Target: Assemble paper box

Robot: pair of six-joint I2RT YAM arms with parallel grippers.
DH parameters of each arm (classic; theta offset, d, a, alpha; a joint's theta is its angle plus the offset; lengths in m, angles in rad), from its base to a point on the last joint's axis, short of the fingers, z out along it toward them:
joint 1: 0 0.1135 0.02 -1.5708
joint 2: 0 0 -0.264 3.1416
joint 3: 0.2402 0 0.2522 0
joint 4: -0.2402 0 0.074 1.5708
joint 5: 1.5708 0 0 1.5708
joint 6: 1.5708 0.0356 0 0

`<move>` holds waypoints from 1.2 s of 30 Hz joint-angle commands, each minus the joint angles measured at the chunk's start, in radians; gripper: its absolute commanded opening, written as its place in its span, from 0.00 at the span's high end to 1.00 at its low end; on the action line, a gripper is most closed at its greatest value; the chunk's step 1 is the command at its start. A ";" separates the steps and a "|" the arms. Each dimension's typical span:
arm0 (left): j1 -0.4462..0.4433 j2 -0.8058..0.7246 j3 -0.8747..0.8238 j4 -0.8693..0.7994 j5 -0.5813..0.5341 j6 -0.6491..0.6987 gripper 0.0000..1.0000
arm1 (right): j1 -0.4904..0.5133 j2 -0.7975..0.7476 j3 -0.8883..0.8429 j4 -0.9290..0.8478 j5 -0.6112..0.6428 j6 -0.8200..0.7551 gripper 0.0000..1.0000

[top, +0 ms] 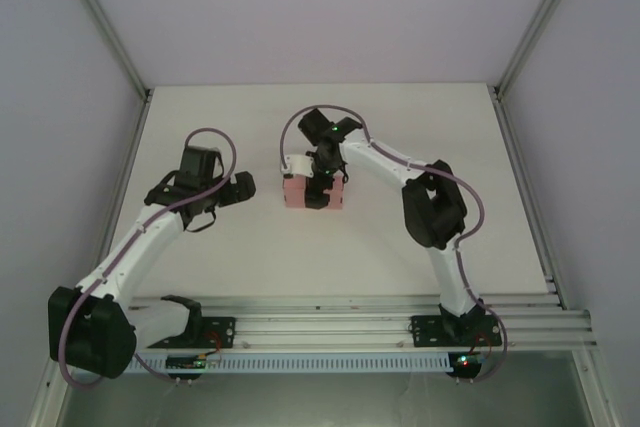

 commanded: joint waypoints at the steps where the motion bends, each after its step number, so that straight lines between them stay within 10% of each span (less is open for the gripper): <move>1: 0.008 -0.016 -0.008 0.008 0.014 -0.017 0.01 | 0.011 0.027 0.028 -0.073 0.026 -0.024 0.16; 6: 0.009 -0.029 -0.009 0.003 0.013 -0.016 0.00 | 0.008 0.035 0.018 -0.040 0.079 -0.017 0.59; 12: 0.008 -0.063 -0.006 0.000 0.011 -0.011 0.00 | 0.006 0.004 0.018 -0.048 0.106 -0.017 0.73; 18: 0.008 -0.088 -0.004 -0.006 0.009 -0.014 0.00 | 0.011 -0.101 -0.045 0.072 0.215 -0.015 0.74; 24: 0.009 -0.105 -0.026 -0.003 0.004 -0.020 0.00 | 0.042 -0.266 -0.448 0.697 0.503 -0.098 0.71; 36: 0.010 -0.082 -0.027 0.017 0.027 -0.007 0.00 | 0.056 -0.319 -0.838 1.120 0.489 -0.226 0.48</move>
